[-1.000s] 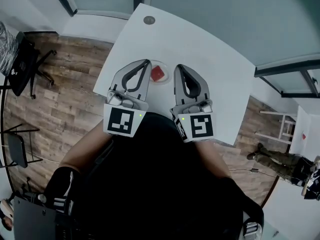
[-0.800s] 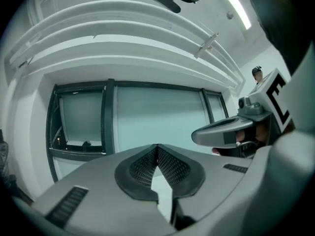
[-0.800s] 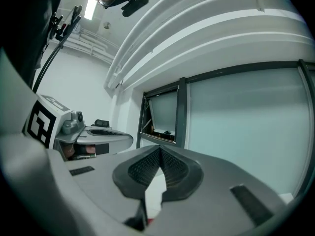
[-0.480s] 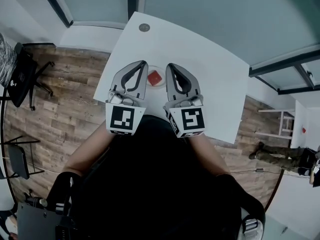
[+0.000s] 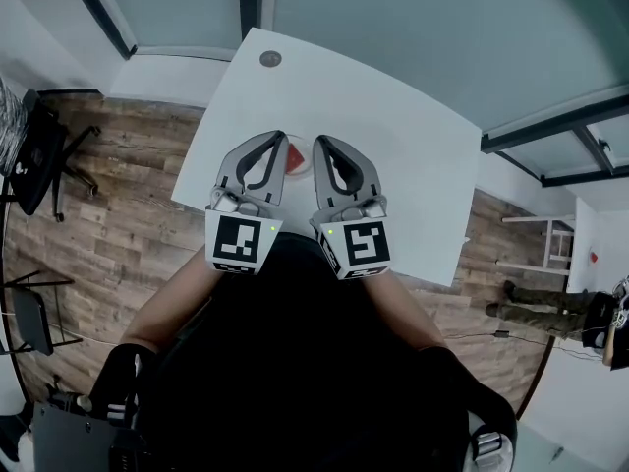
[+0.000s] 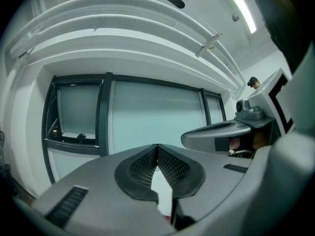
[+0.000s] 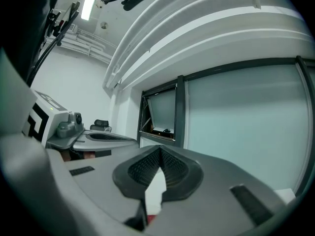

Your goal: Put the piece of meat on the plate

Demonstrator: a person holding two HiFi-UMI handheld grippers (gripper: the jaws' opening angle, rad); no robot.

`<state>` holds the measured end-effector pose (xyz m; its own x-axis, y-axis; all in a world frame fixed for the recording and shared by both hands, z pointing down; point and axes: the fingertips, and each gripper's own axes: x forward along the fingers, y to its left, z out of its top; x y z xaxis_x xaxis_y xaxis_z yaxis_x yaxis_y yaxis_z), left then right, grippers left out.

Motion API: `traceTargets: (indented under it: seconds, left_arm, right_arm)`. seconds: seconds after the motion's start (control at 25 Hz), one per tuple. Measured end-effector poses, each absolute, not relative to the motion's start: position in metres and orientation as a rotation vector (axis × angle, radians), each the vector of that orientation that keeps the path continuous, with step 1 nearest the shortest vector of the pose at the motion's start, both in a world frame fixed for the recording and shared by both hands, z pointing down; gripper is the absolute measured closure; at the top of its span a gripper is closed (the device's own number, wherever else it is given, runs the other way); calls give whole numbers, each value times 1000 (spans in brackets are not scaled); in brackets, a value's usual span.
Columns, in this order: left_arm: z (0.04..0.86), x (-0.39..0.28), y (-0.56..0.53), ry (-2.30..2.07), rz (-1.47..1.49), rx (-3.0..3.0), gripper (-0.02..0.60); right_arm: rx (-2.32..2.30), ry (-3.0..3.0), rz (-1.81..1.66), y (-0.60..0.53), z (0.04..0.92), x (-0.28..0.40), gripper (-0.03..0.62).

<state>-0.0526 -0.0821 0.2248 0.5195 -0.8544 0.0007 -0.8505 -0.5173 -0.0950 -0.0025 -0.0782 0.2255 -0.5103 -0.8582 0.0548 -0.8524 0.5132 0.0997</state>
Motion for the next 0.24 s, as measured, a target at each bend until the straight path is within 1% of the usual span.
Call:
traceTargets:
  seconds: [0.24]
  left_arm:
    - [220, -39, -86, 1554, -67, -2652, 578]
  right_arm:
    - [1473, -2668, -73, -86, 221, 14, 592]
